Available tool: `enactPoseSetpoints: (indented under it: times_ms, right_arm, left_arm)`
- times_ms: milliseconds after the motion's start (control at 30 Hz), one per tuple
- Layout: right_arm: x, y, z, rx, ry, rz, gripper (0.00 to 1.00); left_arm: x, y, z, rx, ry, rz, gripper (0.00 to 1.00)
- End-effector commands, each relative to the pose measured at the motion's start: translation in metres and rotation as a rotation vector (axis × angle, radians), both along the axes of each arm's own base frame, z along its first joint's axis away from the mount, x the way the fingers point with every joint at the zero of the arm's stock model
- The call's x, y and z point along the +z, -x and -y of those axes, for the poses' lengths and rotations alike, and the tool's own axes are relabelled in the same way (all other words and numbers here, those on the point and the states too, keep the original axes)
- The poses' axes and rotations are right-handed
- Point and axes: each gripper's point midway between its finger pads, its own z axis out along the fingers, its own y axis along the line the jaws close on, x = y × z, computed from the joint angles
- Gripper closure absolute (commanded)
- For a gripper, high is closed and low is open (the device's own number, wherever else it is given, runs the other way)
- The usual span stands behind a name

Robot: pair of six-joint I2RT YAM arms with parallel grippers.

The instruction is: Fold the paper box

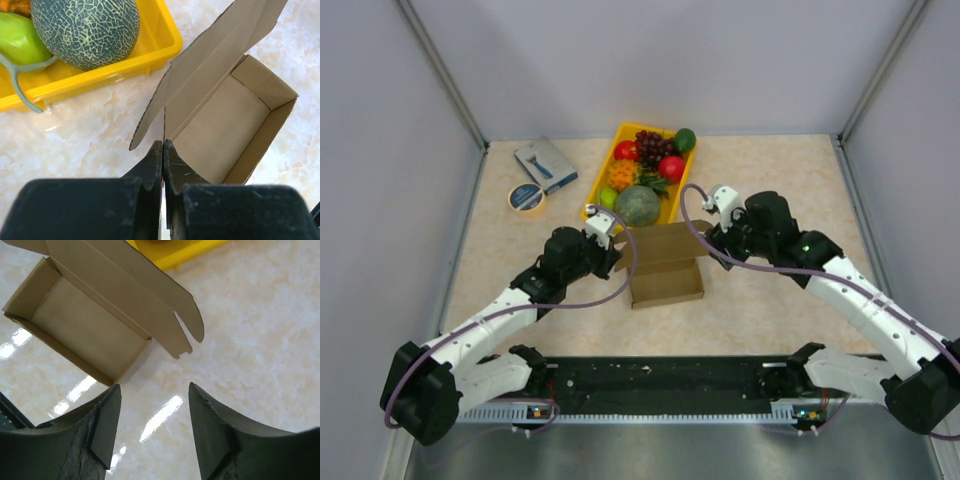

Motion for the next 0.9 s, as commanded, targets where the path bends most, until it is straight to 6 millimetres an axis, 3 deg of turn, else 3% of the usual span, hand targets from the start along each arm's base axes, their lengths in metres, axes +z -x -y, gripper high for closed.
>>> enactPoseSetpoints:
  times_ms: [0, 167, 267, 400, 867]
  right_arm:
    - [-0.001, -0.022, -0.021, 0.188, 0.039, 0.132, 0.43]
    - [-0.018, -0.039, -0.031, 0.249, 0.075, 0.174, 0.46]
    - [-0.015, -0.05, -0.034, 0.247, 0.087, 0.205, 0.52]
    - [-0.026, -0.06, -0.028, 0.212, 0.14, 0.211, 0.5]
    - [-0.06, -0.059, -0.029, 0.238, 0.166, 0.147, 0.52]
  left_arm:
    - [0.016, -0.008, 0.003, 0.001, 0.02, 0.069, 1.0]
    - [0.016, -0.007, 0.003, 0.0, 0.019, 0.071, 1.0]
    - [0.017, -0.006, 0.002, 0.002, 0.019, 0.072, 1.0]
    - [0.015, -0.005, 0.003, -0.006, 0.016, 0.065, 1.0]
    - [0.017, -0.004, 0.003, -0.007, 0.017, 0.072, 1.0]
